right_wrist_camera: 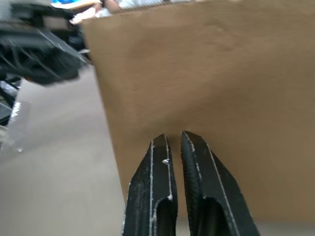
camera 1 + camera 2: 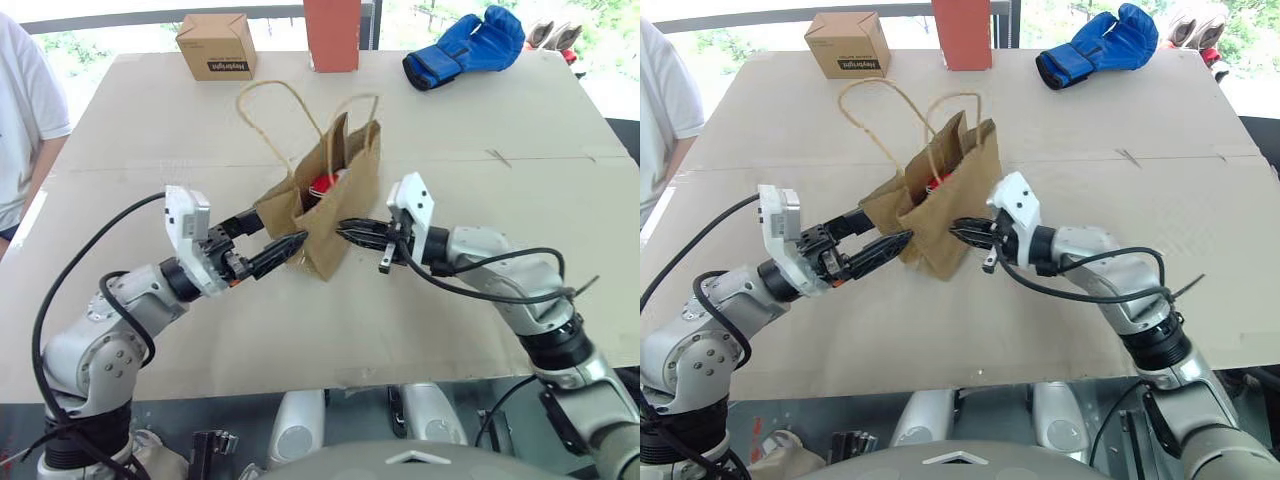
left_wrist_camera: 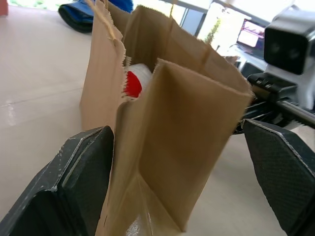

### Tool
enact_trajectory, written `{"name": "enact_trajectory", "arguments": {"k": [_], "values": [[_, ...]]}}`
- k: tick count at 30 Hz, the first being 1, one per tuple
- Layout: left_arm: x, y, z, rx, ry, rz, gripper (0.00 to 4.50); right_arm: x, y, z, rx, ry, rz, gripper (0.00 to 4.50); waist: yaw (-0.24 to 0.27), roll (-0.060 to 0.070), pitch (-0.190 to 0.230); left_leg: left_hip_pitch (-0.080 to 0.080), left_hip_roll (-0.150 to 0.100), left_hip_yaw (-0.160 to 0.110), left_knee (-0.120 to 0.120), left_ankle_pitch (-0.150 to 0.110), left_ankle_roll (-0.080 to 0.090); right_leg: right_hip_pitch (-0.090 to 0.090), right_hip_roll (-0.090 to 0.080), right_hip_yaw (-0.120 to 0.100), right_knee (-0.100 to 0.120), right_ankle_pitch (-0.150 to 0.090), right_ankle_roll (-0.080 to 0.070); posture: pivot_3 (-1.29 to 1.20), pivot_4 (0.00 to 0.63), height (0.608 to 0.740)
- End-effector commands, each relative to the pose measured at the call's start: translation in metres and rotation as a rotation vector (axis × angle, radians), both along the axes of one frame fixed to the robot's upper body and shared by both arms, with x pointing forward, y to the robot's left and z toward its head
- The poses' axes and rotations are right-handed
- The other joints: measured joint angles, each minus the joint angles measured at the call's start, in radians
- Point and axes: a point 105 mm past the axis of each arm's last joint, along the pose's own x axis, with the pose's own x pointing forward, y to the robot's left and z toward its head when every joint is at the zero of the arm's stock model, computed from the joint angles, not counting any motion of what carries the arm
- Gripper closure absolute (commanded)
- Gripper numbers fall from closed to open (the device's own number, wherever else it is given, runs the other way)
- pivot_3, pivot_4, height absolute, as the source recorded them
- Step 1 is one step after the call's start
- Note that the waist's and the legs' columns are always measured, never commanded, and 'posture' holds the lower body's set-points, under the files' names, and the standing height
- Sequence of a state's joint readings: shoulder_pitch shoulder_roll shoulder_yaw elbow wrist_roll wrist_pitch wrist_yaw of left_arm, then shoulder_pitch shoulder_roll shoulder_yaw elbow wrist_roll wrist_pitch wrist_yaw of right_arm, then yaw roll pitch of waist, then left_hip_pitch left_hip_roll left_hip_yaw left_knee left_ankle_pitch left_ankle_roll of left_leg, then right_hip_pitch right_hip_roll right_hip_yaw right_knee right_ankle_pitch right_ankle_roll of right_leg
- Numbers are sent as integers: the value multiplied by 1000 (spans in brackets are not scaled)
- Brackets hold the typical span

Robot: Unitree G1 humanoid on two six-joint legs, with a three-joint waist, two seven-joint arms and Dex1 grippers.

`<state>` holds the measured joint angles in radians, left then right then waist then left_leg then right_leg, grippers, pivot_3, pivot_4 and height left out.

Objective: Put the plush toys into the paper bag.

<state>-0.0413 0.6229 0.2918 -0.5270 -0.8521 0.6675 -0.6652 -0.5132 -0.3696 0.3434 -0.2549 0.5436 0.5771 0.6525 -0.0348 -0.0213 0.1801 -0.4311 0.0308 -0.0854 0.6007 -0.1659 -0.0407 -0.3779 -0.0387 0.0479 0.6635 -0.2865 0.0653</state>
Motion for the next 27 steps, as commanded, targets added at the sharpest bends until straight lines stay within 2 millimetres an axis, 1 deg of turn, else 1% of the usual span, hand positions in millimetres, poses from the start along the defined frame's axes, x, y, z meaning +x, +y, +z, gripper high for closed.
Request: {"name": "enact_trajectory", "arguments": {"k": [1,5,7,10,12,15,16,18,19,20,22,23,24,25,26,27], "values": [[0,-10,12,10,-87,17,0,-1,9,7,28,-39,33,4451,0,0,0,0,0,0,0,0,0,0,0,0,0,0,0,0,150,740],[4,-18,11,38,-133,60,0,1,17,2,30,-34,45,4451,-1,0,0,1,0,0,0,0,0,0,1,0,0,0,0,0,150,740],[13,-20,11,74,-188,135,0,3,21,-1,41,-23,45,4451,-1,0,0,1,1,0,0,0,0,0,1,0,1,0,0,0,150,740],[25,-21,10,80,-230,255,0,4,23,-4,46,-15,43,4451,0,0,0,1,1,0,0,0,0,0,1,1,1,0,0,0,150,740],[26,-29,7,52,-218,236,0,3,22,-5,45,-19,40,4451,0,0,0,1,1,0,0,0,0,0,2,1,1,0,0,0,150,740],[30,-28,5,33,-230,273,850,-1,16,-3,47,-45,41,4500,0,0,0,1,1,0,0,0,0,0,2,1,1,0,0,0,150,740],[30,-28,4,34,-238,275,1228,-3,13,-1,51,-53,39,4500,0,0,0,1,1,0,0,0,0,0,2,1,1,0,0,0,150,740],[31,-28,2,43,-249,235,2080,-8,-3,9,70,-71,21,4500,0,0,0,1,1,0,0,0,0,0,2,0,2,0,0,0,150,740],[33,-27,4,42,-262,207,2323,-10,-13,13,70,-93,4,4500,2,0,0,1,1,0,0,0,0,0,2,1,2,0,0,0,150,740],[33,-27,5,41,-273,187,2795,-12,-20,16,68,-108,-7,4500,4,0,0,1,1,0,0,0,0,0,2,0,2,0,0,0,150,740],[34,-25,9,51,-301,108,3765,-20,-42,22,49,-136,-40,3945,8,0,0,0,1,0,1,0,0,0,2,0,1,0,0,0,150,740],[35,-24,11,64,-318,53,4246,-25,-56,24,26,-154,-65,3618,11,0,0,0,0,0,1,0,0,0,2,0,1,0,0,0,150,740],[37,-21,12,81,-332,3,4500,-28,-68,26,2,-171,-86,3135,19,0,0,0,1,0,1,0,0,0,2,0,1,0,0,0,150,740],[40,-18,12,101,-341,-50,4500,-32,-79,27,-22,-186,-108,2584,20,0,0,0,0,0,1,0,0,0,2,0,1,0,0,0,150,740],[43,-16,12,129,-356,-100,4500,-36,-92,28,-50,-203,-136,2224,21,0,0,0,1,0,1,0,0,0,2,0,1,0,0,0,150,740],[48,-15,13,158,-382,-150,4500,-39,-106,29,-78,-222,-166,1682,21,0,0,0,1,0,1,0,0,0,2,0,1,0,0,0,150,740]]}}
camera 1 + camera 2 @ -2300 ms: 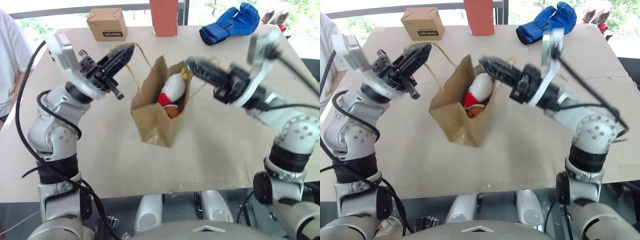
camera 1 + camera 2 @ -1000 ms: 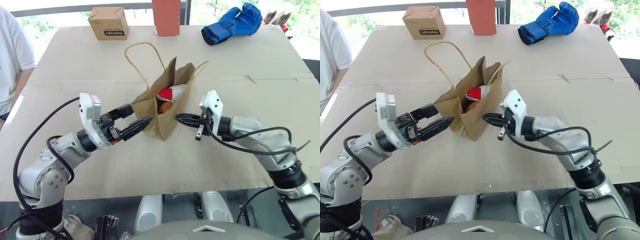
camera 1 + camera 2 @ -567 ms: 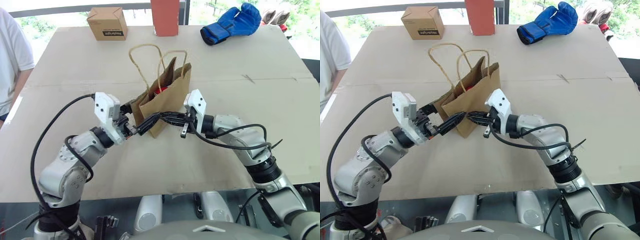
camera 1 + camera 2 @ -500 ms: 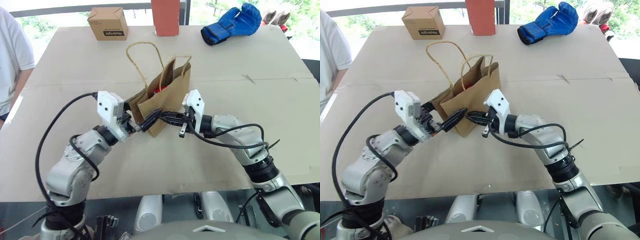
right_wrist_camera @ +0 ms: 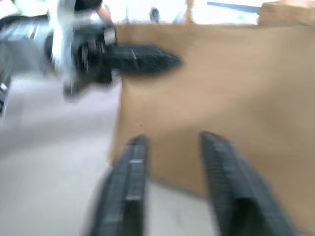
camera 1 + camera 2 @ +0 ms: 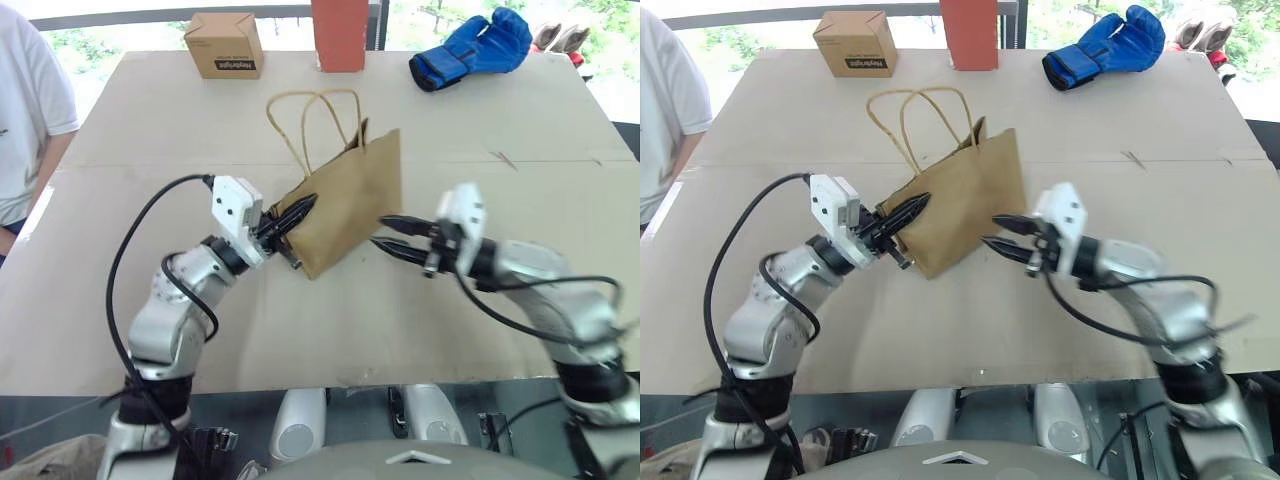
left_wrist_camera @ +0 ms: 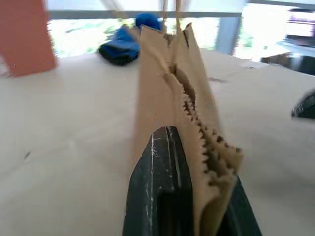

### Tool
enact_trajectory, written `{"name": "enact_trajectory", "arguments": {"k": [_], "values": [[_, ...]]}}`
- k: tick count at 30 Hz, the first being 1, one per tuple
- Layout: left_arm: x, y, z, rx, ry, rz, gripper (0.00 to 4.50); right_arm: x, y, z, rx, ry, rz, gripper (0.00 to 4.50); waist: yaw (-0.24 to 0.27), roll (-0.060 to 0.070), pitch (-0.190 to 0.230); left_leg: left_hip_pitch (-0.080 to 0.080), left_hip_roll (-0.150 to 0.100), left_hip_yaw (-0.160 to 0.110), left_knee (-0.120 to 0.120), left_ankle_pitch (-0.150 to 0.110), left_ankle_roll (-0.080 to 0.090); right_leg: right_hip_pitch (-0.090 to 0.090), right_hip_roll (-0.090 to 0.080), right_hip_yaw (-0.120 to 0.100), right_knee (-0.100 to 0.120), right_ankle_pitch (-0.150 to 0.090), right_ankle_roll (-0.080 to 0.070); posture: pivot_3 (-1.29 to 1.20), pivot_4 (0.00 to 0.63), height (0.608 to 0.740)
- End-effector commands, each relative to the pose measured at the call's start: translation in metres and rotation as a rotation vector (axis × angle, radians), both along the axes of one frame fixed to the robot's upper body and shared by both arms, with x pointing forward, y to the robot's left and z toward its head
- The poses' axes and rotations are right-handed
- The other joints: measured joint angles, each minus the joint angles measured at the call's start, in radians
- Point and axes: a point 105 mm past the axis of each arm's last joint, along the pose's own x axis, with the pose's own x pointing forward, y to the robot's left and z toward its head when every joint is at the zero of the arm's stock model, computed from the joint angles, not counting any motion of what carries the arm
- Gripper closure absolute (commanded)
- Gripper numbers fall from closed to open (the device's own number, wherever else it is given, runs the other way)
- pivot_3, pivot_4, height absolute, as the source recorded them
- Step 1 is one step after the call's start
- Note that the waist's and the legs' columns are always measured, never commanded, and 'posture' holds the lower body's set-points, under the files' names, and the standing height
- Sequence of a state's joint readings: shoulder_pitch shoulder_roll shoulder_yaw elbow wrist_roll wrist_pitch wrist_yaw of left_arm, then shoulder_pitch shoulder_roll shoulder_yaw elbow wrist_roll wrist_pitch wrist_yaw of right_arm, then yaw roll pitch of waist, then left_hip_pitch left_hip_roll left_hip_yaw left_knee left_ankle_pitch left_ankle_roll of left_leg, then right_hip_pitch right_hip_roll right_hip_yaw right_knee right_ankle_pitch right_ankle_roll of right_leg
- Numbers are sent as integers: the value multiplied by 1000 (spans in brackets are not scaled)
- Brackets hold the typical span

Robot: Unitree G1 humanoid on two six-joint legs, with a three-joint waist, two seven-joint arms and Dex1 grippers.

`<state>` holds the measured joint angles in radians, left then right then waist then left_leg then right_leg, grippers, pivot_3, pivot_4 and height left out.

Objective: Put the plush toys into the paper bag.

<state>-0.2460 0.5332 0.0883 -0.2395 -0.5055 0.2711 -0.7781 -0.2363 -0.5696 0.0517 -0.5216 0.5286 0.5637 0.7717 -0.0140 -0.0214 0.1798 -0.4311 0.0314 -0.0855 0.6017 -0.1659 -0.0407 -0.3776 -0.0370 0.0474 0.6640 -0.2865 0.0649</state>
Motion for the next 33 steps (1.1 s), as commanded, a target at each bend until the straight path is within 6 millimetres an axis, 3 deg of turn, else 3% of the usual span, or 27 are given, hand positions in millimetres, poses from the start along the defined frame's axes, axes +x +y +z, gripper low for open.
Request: {"name": "enact_trajectory", "arguments": {"k": [1,3,5,9,10,11,12,15,19,24,29,33], "values": [[9,6,15,75,-114,-182,4500,-17,-33,23,-41,-109,-51,1109,3,0,0,0,0,0,0,0,0,0,0,0,0,0,0,0,150,740],[19,6,17,109,-145,-250,4500,-23,-47,24,-65,-100,-80,176,3,0,0,0,0,0,1,0,0,0,0,0,0,0,0,0,150,740],[25,-2,13,159,-157,-309,4500,-26,-59,20,-92,-98,-119,61,1,0,0,0,0,1,1,0,0,1,0,0,0,0,0,0,150,740],[35,-11,15,177,-144,-407,4500,-29,-65,25,-113,-122,-160,61,-5,0,0,0,0,1,1,0,0,1,0,1,0,0,1,0,150,740],[33,-11,12,177,-128,-423,3753,-30,-67,23,-121,-125,-165,0,-9,0,0,0,0,1,1,0,0,1,1,1,0,0,1,0,150,740],[32,-10,9,185,-119,-428,3286,-30,-68,23,-125,-124,-170,0,-10,0,0,0,1,1,1,0,0,1,1,1,0,0,1,0,150,740],[33,-8,12,166,-111,-406,3036,-30,-68,23,-123,-124,-162,0,-12,0,0,0,1,0,1,0,0,1,1,0,0,0,1,0,150,740],[33,1,16,132,-82,-339,1503,-30,-66,23,-105,-114,-147,0,-18,0,0,0,1,0,1,0,0,1,1,0,1,0,1,0,150,740],[17,21,17,27,21,-194,22,-27,-71,11,-126,-94,-145,0,-29,0,0,1,2,1,1,0,1,1,1,2,1,0,1,0,150,740],[-38,55,8,-86,218,-51,22,-31,-89,14,-150,-97,-175,0,-28,0,0,1,5,2,0,0,0,1,2,2,1,0,0,0,150,740],[-79,74,-15,-27,306,109,22,-35,-106,8,-189,-75,-207,0,-10,0,-1,2,7,4,2,0,0,2,2,0,1,-2,-2,0,150,740],[-93,78,-25,4,327,190,22,-35,-117,2,-219,-57,-239,0,1,0,-1,2,7,10,4,0,0,3,1,4,0,-2,-4,0,150,740]]}}
